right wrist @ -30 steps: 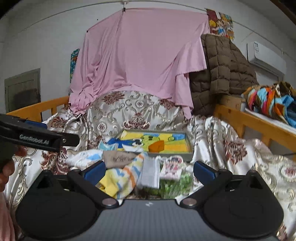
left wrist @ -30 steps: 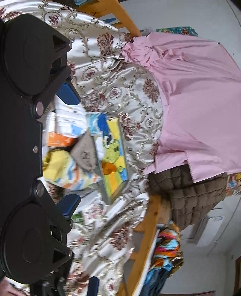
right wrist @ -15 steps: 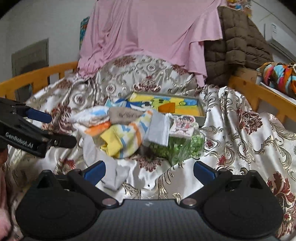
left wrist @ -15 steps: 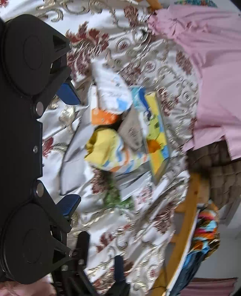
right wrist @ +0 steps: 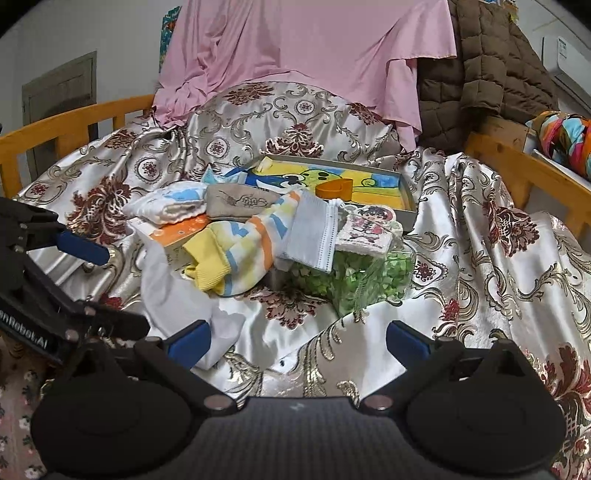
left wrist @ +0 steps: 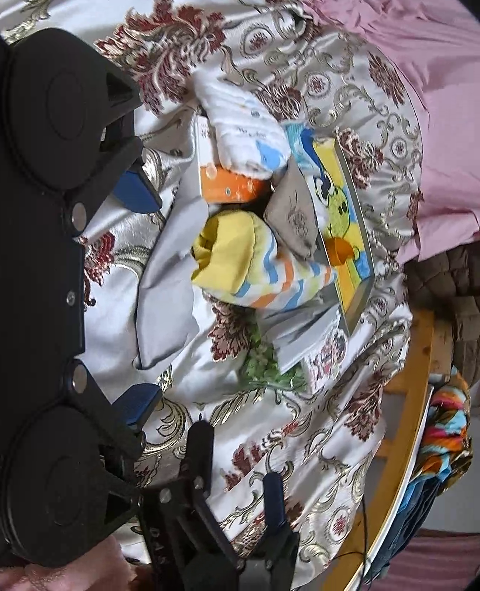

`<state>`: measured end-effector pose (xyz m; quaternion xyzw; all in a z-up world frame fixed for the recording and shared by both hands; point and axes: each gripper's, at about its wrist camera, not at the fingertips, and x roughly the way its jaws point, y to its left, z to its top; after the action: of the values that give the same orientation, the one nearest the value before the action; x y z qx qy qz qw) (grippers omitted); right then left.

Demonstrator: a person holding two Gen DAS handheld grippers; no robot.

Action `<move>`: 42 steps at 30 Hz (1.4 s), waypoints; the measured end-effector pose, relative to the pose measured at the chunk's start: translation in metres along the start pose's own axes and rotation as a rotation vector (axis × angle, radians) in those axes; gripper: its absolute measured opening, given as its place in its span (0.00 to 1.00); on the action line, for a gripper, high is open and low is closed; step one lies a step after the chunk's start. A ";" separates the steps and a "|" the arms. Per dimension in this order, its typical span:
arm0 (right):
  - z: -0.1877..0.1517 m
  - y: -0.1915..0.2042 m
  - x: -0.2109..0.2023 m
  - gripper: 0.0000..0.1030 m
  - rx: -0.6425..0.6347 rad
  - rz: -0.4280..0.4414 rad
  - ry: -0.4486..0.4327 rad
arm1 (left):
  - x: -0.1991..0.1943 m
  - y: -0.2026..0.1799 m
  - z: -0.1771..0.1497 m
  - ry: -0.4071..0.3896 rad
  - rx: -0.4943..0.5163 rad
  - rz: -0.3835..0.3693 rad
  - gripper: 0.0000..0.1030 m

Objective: Organize soft objects

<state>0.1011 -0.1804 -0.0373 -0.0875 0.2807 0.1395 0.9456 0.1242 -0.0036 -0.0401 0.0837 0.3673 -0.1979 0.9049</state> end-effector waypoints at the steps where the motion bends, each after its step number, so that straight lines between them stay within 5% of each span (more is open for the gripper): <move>1: 0.000 -0.001 0.002 1.00 0.001 -0.003 0.001 | 0.002 -0.001 0.000 0.002 0.010 -0.003 0.95; 32: 0.028 -0.013 0.046 1.00 -0.025 0.014 -0.045 | 0.054 -0.010 0.007 0.077 0.156 -0.086 0.76; 42: 0.042 -0.009 0.063 0.88 -0.091 0.039 -0.096 | 0.052 -0.001 0.011 0.058 0.103 -0.080 0.35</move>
<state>0.1760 -0.1650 -0.0366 -0.1178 0.2299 0.1745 0.9502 0.1649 -0.0234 -0.0689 0.1211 0.3858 -0.2503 0.8797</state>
